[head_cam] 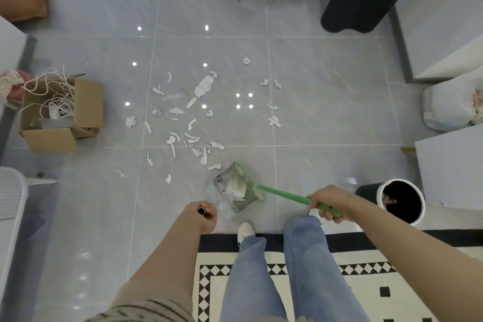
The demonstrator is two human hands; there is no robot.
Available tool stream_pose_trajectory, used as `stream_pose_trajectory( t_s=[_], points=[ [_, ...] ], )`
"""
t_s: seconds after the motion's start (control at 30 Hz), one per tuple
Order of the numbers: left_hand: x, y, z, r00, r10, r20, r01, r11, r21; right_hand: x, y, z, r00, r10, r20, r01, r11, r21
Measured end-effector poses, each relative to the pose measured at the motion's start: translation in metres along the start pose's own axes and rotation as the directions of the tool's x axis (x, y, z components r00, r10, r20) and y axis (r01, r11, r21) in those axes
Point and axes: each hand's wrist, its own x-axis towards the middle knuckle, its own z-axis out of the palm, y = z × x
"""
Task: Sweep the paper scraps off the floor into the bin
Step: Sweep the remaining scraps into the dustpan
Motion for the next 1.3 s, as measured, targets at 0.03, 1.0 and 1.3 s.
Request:
stream_pose_trajectory(
  t_s=[0.03,1.0,1.3],
  points=[
    [0.000,0.000,0.000,1.000,0.010,-0.008,-0.010,1.000,-0.003,-0.005,-0.007,-0.010,1.000,-0.012,-0.009,0.011,0.998,-0.055],
    [-0.002,-0.003,-0.002,0.999,0.037,0.037,-0.037,0.999,0.007,0.015,-0.007,-0.050,0.998,-0.012,-0.067,-0.015,0.919,-0.395],
    [-0.002,-0.003,-0.001,0.999,0.024,0.037,-0.025,0.999,0.027,0.040,-0.024,0.057,0.989,-0.097,-0.108,0.033,0.876,-0.481]
  ],
)
